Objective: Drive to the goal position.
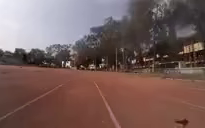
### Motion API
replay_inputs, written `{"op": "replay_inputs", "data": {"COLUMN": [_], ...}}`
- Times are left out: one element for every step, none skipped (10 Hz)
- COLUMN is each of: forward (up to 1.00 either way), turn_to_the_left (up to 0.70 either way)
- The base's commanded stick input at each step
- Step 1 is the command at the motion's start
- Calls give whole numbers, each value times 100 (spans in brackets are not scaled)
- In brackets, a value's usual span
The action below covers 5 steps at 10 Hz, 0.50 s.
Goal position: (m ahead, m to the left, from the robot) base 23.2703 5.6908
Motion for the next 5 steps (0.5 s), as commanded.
{"op": "replay_inputs", "data": {"forward": [70, 70, 70, 70, 70], "turn_to_the_left": [0, 0, 0, 0, 0]}}
